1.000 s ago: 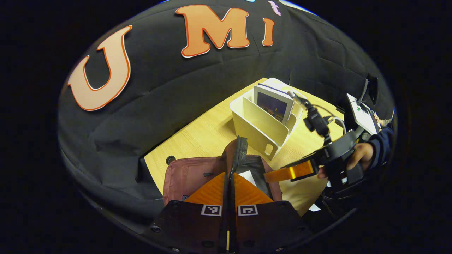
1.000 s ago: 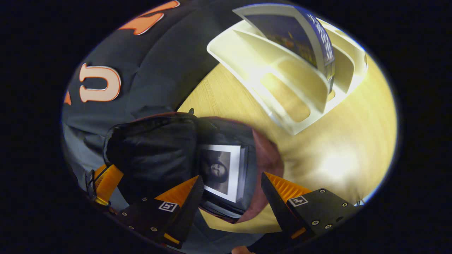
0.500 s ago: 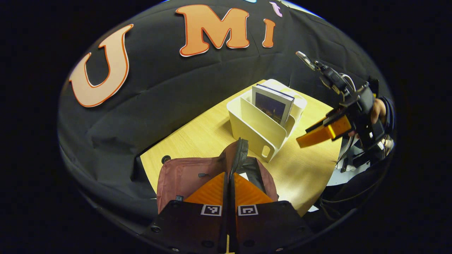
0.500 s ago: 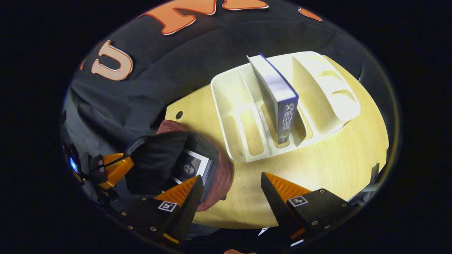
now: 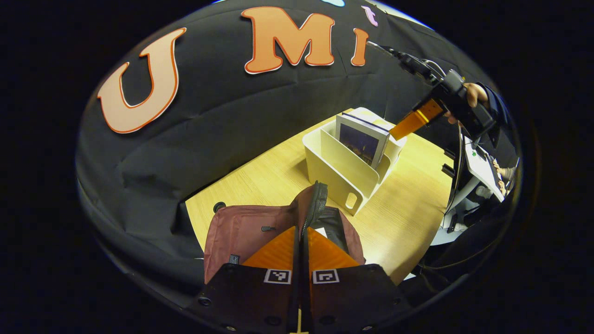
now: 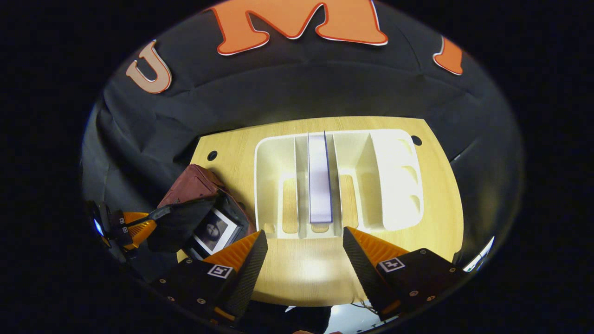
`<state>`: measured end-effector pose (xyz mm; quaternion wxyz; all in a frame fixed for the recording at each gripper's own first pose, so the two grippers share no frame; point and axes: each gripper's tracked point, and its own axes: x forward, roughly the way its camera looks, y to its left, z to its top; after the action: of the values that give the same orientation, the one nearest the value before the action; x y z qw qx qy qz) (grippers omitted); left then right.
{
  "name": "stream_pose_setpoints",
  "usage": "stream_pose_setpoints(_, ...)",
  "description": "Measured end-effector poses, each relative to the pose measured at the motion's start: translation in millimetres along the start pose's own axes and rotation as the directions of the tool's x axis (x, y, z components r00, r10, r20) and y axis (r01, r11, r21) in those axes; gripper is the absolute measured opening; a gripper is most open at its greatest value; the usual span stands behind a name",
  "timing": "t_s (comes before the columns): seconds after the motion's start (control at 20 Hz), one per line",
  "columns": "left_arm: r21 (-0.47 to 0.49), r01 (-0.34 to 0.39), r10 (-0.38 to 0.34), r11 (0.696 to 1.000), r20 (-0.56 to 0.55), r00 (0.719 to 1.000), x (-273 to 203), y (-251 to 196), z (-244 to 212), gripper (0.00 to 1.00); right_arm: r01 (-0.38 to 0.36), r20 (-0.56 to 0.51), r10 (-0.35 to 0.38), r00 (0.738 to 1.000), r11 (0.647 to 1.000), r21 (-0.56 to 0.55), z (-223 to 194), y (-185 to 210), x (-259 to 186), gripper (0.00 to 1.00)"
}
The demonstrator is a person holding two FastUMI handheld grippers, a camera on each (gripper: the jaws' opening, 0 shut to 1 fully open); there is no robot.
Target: Open the schoolbag, grab two books from the bookshelf and put them into the schoolbag.
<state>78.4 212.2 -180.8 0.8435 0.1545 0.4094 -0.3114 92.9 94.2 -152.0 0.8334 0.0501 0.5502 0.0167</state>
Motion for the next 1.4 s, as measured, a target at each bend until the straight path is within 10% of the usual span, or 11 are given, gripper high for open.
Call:
stream_pose_setpoints(0.8,-0.055,-0.005,0.004,0.998,-0.021,1.0,6.8,5.9,-11.7,0.03,0.09,-0.262,-0.085,0.961,0.996,0.007,41.8,-28.4,84.4,0.89)
stream_pose_setpoints(1.0,-0.066,-0.01,0.008,0.998,-0.027,1.0,7.3,9.1,-14.7,0.03,0.131,-0.314,-0.133,0.94,0.991,-0.029,32.6,-34.9,100.2,0.71)
stream_pose_setpoints(1.1,-0.071,-0.011,0.009,0.997,-0.028,1.0,8.2,10.5,-15.5,0.03,0.146,-0.33,-0.145,0.933,0.989,-0.022,30.4,-34.8,103.5,0.43)
stream_pose_setpoints(1.4,-0.079,-0.004,0.002,0.997,-0.022,1.0,10.3,9.8,-16.3,0.03,0.157,-0.364,-0.143,0.92,0.987,0.009,26.6,-32.9,93.4,0.35)
